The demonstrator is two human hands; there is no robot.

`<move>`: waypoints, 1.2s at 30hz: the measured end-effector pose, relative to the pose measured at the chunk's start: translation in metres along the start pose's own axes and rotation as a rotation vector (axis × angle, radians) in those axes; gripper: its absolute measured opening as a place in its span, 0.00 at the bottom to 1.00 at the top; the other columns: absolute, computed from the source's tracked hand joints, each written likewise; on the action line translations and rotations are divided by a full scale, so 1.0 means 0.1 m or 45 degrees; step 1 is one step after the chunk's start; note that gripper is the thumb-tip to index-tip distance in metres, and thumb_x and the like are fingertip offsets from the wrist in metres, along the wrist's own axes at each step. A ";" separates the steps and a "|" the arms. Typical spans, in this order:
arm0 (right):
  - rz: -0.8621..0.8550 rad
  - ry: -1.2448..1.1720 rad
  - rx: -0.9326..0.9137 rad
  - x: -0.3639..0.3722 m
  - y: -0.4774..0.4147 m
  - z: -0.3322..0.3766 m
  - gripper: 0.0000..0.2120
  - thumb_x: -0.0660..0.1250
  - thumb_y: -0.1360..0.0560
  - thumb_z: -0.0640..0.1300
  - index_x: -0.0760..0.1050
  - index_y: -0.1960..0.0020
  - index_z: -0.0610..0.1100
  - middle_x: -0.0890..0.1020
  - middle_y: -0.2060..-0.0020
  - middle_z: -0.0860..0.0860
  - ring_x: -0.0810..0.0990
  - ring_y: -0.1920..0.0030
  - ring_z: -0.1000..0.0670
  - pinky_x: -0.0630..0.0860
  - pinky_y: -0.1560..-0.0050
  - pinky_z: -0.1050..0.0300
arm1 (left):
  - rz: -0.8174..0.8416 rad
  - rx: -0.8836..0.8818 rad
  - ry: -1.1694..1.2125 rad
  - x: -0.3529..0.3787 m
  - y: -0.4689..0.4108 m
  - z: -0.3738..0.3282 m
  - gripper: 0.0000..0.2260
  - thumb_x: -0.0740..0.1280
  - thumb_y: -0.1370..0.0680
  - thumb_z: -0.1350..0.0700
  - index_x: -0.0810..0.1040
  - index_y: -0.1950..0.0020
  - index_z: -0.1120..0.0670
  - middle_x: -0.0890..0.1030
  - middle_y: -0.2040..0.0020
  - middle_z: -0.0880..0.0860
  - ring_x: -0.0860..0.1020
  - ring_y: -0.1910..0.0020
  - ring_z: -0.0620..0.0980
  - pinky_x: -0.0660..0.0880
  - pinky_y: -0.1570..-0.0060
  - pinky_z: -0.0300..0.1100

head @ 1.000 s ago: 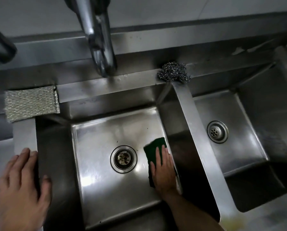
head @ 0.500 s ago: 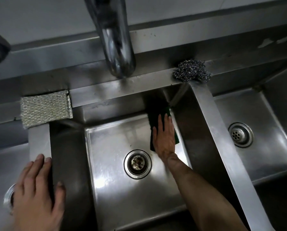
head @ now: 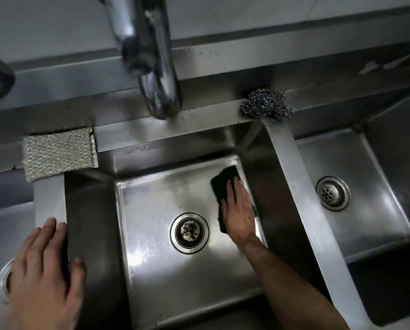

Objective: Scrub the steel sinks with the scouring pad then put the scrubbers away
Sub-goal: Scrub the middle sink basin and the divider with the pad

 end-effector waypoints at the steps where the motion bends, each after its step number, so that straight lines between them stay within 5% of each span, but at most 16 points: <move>1: 0.013 0.034 0.012 -0.05 0.09 -0.08 0.27 0.56 0.16 0.48 0.59 0.21 0.37 0.61 0.21 0.37 0.58 0.20 0.41 0.62 0.23 0.43 | 0.008 0.013 0.001 0.02 0.00 0.02 0.33 0.57 0.22 0.47 0.69 0.20 0.63 0.67 0.19 0.63 0.65 0.19 0.68 0.59 0.19 0.63; 10: 0.269 0.019 -0.031 -0.20 0.37 -0.18 0.30 0.55 0.16 0.50 0.51 0.18 0.39 0.54 0.18 0.43 0.50 0.18 0.47 0.54 0.19 0.48 | 0.003 0.027 -0.018 -0.01 -0.01 0.00 0.32 0.56 0.21 0.48 0.68 0.21 0.64 0.67 0.20 0.66 0.65 0.21 0.70 0.59 0.19 0.63; 17: 0.518 0.155 -0.183 -0.30 1.22 -0.35 0.33 0.53 0.19 0.51 0.52 0.20 0.37 0.58 0.21 0.40 0.60 0.21 0.38 0.54 0.24 0.47 | 0.021 0.042 -0.011 -0.03 0.01 0.00 0.30 0.57 0.20 0.49 0.68 0.21 0.64 0.67 0.20 0.66 0.64 0.21 0.69 0.60 0.20 0.64; 20: 0.711 0.229 -0.288 -0.35 1.26 -0.43 0.38 0.66 0.26 0.47 0.56 0.23 0.32 0.62 0.24 0.37 0.70 0.27 0.34 0.56 0.24 0.47 | -0.013 0.085 -0.033 -0.06 0.00 -0.05 0.29 0.58 0.20 0.52 0.69 0.23 0.66 0.68 0.22 0.68 0.65 0.22 0.69 0.59 0.19 0.61; 22: 0.854 0.249 -0.357 -0.41 1.33 -0.53 0.42 0.71 0.28 0.38 0.53 0.22 0.31 0.53 0.23 0.36 0.61 0.23 0.34 0.56 0.21 0.46 | -0.023 0.120 -0.052 -0.06 0.01 -0.04 0.28 0.59 0.19 0.53 0.69 0.23 0.67 0.69 0.22 0.69 0.65 0.22 0.69 0.58 0.18 0.60; 25: 1.094 0.154 -0.467 -0.55 1.54 -0.55 0.39 0.56 0.24 0.27 0.39 0.19 0.38 0.32 0.23 0.44 0.36 0.20 0.42 0.41 0.19 0.52 | 0.016 0.094 -0.067 -0.02 0.03 0.05 0.29 0.58 0.18 0.50 0.68 0.21 0.65 0.67 0.20 0.66 0.64 0.20 0.69 0.60 0.19 0.62; 29: 1.219 0.095 -0.423 -0.68 1.59 -0.50 0.39 0.60 0.22 0.28 0.45 0.18 0.42 0.43 0.18 0.46 0.44 0.19 0.46 0.43 0.24 0.62 | 0.044 0.076 -0.084 -0.02 0.04 0.07 0.30 0.57 0.18 0.48 0.66 0.19 0.63 0.65 0.18 0.63 0.62 0.19 0.67 0.60 0.20 0.63; 36: 1.440 -0.011 -0.343 -0.86 1.48 -0.22 0.27 0.59 0.20 0.35 0.62 0.21 0.41 0.65 0.24 0.41 0.64 0.24 0.41 0.60 0.23 0.53 | 0.017 0.075 -0.095 -0.02 0.05 0.05 0.29 0.56 0.18 0.48 0.67 0.20 0.63 0.66 0.18 0.63 0.63 0.19 0.66 0.62 0.21 0.63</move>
Point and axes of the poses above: each hand's wrist, its own y-axis away from the middle knuckle, its own x-axis out of the palm, z = x × y, the point moved 4 cm from there along -y, towards the middle knuckle
